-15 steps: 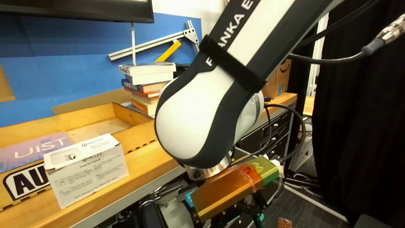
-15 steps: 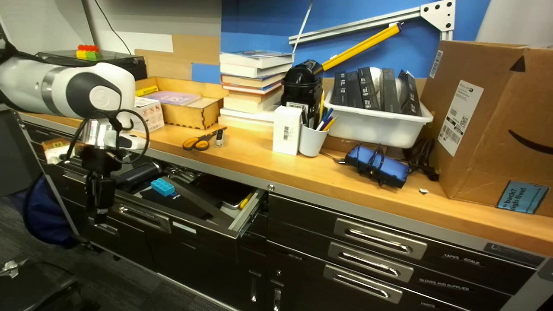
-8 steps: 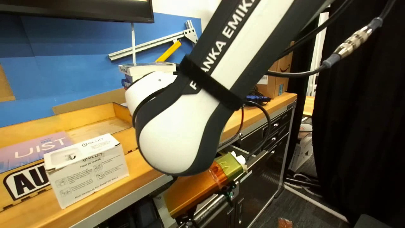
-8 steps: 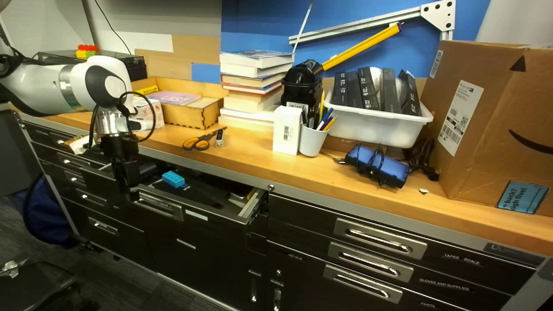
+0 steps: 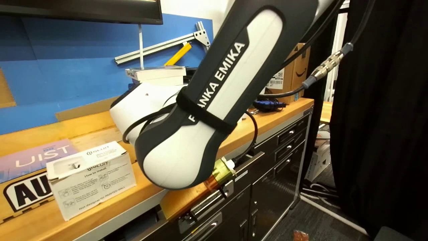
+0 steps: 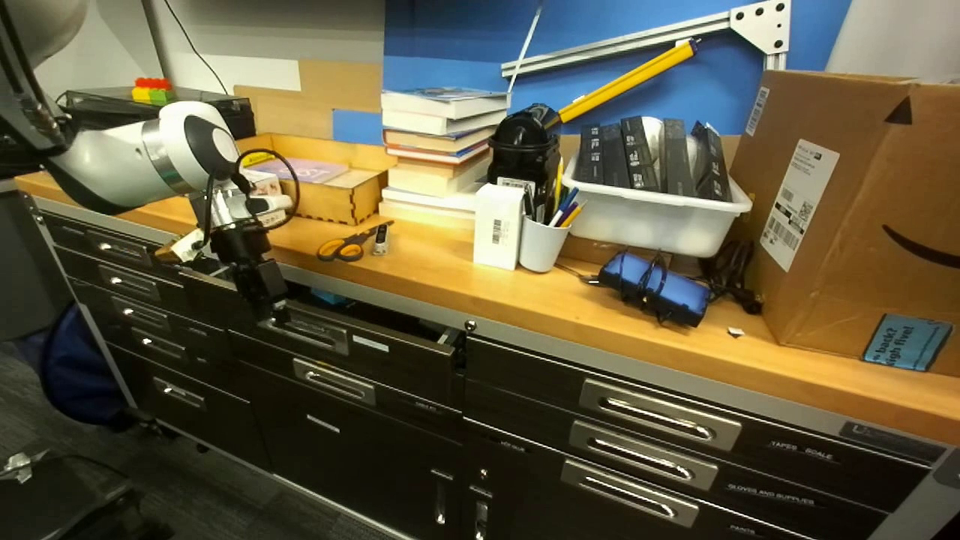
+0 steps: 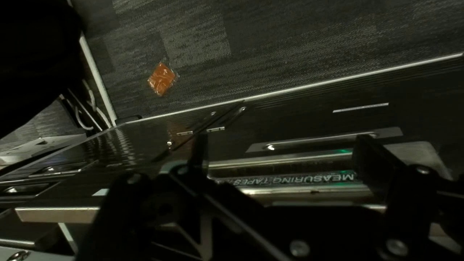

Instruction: Place the blue block in the open top drawer then push the drawer closed

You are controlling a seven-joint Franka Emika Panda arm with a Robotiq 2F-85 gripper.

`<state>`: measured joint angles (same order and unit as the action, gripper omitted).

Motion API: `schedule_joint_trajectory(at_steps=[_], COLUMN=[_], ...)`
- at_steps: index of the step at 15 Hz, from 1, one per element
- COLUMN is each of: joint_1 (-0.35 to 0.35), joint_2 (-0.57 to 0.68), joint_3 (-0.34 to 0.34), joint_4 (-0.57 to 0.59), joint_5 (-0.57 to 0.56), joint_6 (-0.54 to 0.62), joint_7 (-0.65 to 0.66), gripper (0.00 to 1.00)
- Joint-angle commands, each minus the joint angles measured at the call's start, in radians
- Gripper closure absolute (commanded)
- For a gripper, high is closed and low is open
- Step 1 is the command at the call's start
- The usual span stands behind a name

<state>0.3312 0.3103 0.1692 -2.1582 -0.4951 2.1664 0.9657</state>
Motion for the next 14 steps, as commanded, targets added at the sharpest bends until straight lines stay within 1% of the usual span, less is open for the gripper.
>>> schedule_joint_trajectory(at_steps=[1, 4, 5, 7, 9, 11, 13, 14], joint_1=[0.047, 0.071, 0.073, 0.06, 0.032, 0.007, -0.008, -0.017], joint_2=[0.071, 0.087, 0.077, 0.022, -0.063, -0.17, -0.26, -0.307], joint_3=[-0.038, -0.052, -0.048, -0.021, 0.023, 0.063, 0.085, 0.098], joint_4=[0.103, 0.138, 0.137, 0.1, 0.042, -0.012, -0.035, -0.039], joint_5=[-0.105, -0.196, -0.202, -0.145, -0.011, 0.154, 0.315, 0.408], joint_6=[0.007, 0.014, 0.017, 0.027, 0.029, 0.046, 0.047, 0.027], joint_7=[0.049, 0.096, 0.112, 0.115, 0.045, -0.072, -0.167, -0.223], gripper=[0.0, 0.0, 0.0, 0.0, 0.0, 0.0, 0.0, 0.0])
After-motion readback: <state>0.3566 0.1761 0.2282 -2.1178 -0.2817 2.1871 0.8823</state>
